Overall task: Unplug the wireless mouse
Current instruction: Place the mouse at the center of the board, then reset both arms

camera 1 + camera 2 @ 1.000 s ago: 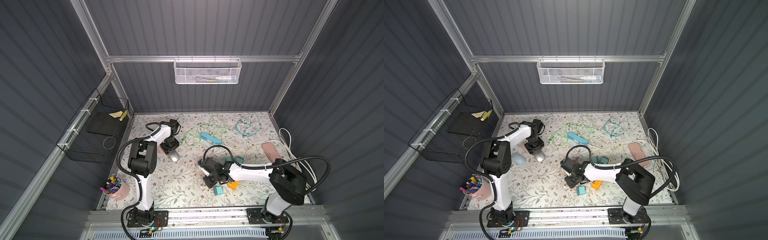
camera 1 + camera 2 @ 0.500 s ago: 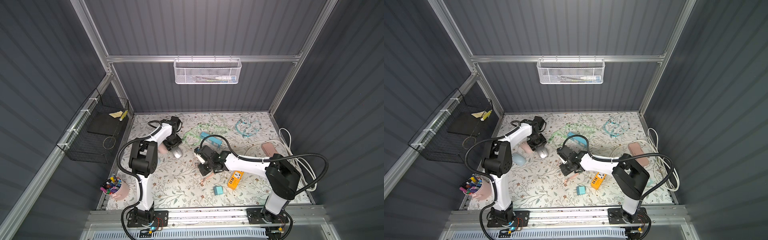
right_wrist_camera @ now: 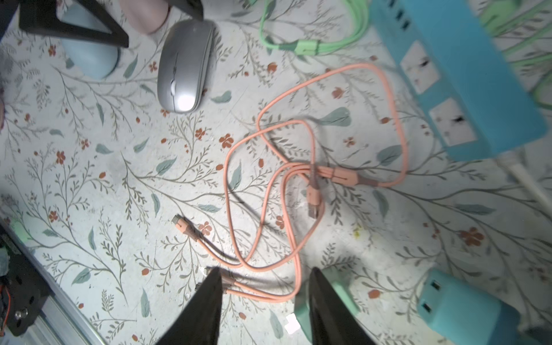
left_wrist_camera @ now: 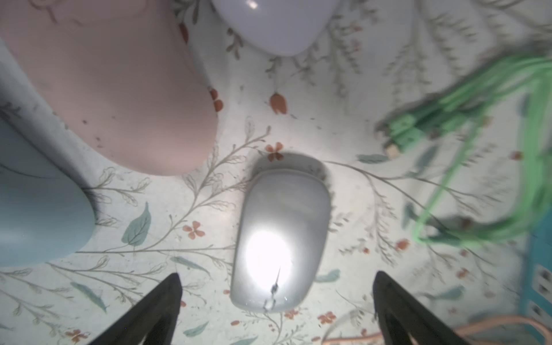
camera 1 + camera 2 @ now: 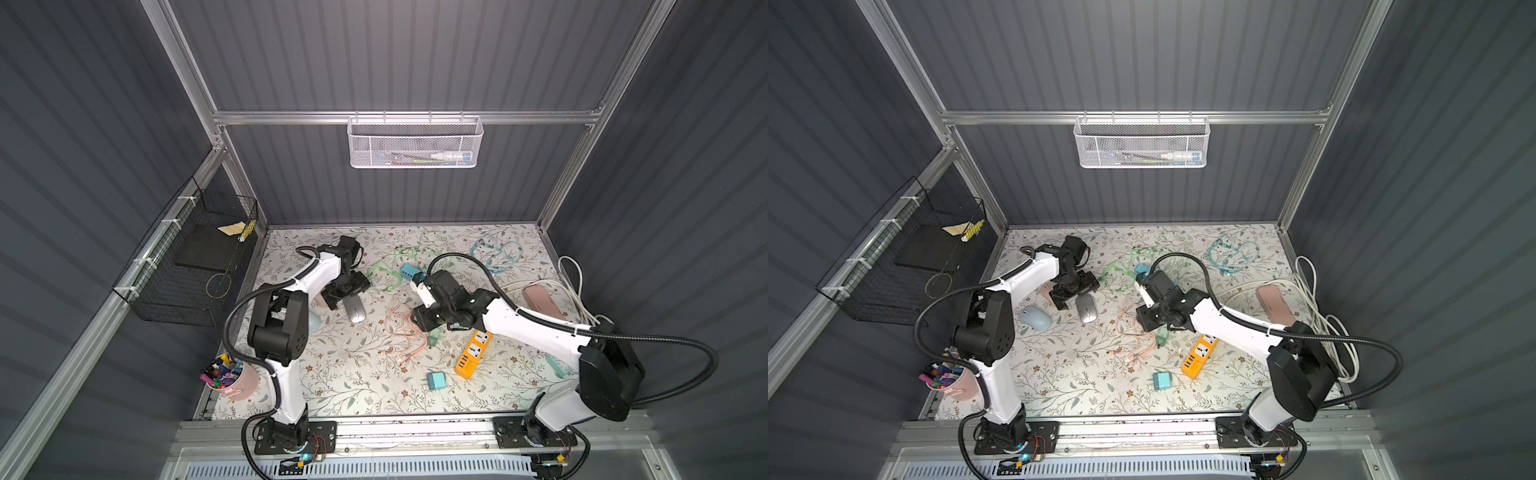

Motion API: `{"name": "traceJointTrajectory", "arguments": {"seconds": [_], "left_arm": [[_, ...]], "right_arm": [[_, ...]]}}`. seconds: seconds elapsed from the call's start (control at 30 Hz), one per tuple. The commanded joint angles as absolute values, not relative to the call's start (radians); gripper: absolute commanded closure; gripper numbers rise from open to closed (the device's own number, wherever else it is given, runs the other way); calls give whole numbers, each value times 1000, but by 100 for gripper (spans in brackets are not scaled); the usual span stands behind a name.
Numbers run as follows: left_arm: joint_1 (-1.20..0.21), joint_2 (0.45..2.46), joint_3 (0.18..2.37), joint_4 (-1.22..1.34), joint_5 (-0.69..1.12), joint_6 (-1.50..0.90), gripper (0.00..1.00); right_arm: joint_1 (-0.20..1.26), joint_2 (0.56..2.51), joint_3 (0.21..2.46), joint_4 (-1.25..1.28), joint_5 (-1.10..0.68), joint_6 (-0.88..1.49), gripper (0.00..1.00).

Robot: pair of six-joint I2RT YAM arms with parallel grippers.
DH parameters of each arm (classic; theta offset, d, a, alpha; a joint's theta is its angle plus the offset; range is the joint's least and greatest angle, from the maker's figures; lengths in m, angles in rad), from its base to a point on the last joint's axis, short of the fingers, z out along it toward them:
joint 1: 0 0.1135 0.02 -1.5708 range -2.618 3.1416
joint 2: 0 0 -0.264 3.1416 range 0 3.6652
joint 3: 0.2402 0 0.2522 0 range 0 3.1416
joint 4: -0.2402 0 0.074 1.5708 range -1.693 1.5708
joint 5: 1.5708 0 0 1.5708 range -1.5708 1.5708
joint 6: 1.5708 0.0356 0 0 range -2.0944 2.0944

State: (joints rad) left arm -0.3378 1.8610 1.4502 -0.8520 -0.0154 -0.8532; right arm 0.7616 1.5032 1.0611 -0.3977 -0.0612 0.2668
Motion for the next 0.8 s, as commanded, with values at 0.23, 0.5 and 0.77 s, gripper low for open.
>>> {"name": "traceJointTrajectory", "arguments": {"seconds": [0.23,0.5,0.77], "left_arm": [[-356,1113,713,98,-350,-502,0],[-369,1158,414,597,-669,-148,0],[-412,1443,220,1160,-847,169,0]], "right_arm": [[509,1015,745,-178,288,280,1],[315,945,262,689,506,-119,1],[80,1310,148,1181,225,-44,1]]}}
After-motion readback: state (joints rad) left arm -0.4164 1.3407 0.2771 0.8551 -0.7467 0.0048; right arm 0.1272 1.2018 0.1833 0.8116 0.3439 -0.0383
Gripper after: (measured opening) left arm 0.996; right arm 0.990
